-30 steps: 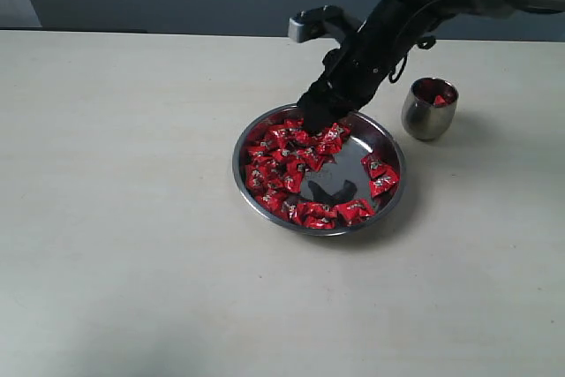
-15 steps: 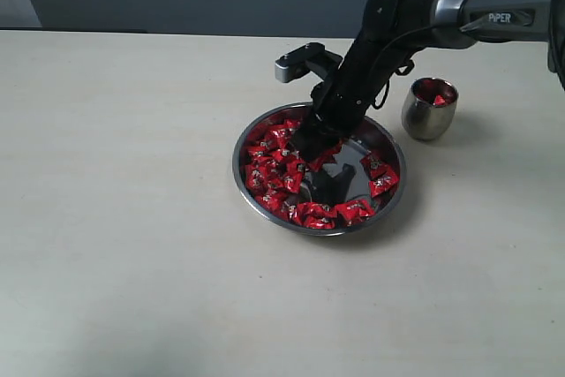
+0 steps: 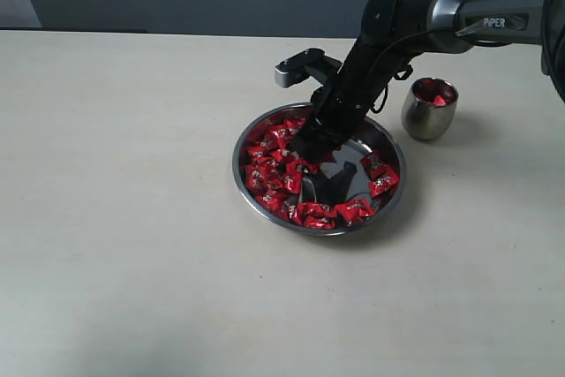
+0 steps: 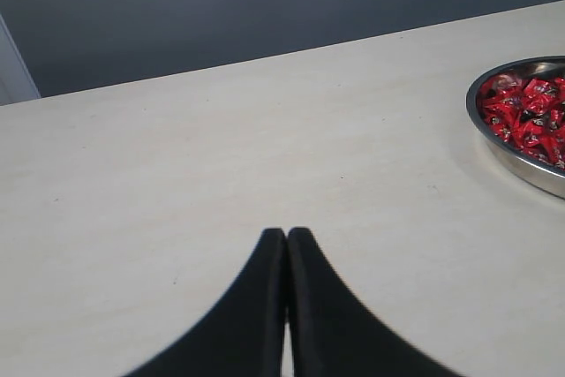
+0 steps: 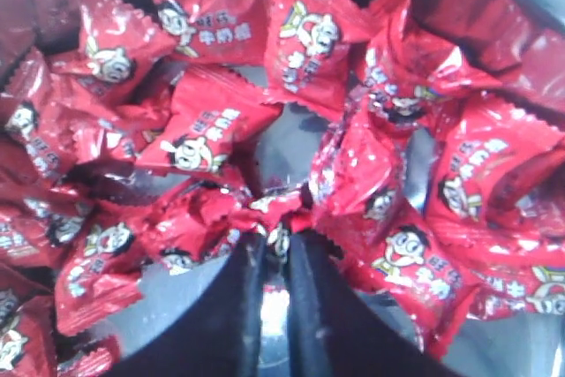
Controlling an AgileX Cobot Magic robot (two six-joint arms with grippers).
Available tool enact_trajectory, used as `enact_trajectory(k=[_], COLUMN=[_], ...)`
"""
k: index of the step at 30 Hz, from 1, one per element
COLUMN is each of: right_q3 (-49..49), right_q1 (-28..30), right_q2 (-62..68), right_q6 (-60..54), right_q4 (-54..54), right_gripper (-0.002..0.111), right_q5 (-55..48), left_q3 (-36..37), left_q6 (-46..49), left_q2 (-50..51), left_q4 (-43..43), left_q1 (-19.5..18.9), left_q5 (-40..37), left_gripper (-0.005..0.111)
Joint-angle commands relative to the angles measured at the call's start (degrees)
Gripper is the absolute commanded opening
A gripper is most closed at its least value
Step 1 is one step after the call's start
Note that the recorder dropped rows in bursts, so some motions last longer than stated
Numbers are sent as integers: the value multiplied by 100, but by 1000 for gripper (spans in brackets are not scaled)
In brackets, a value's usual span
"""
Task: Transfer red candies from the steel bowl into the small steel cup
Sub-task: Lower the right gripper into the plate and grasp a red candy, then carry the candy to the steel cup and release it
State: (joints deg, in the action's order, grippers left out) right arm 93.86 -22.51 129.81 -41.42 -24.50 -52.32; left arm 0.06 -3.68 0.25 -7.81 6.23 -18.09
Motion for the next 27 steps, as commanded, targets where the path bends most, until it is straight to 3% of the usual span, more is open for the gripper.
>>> enact_trajectory(k=[1,13,23,27], right_q3=[12,12,12,12], right_q1=[5,364,1789,1957], right_q2=[-25,-981,-1571,-1490], right_q6=[-35,-1,840,912], right_q4=[15,336,348,489], right_gripper=[0,0,0,0], right_q5=[-116,-236,37,34], left_q3=[-6,-6,-6,-6], left_q6=[-22,-22,-22,-22], left_q2=[-25,-25,-25,-25], left_q4=[7,7,7,7], left_q1=[17,17,17,17], left_q5=[32,32,32,32], left_gripper=[0,0,0,0])
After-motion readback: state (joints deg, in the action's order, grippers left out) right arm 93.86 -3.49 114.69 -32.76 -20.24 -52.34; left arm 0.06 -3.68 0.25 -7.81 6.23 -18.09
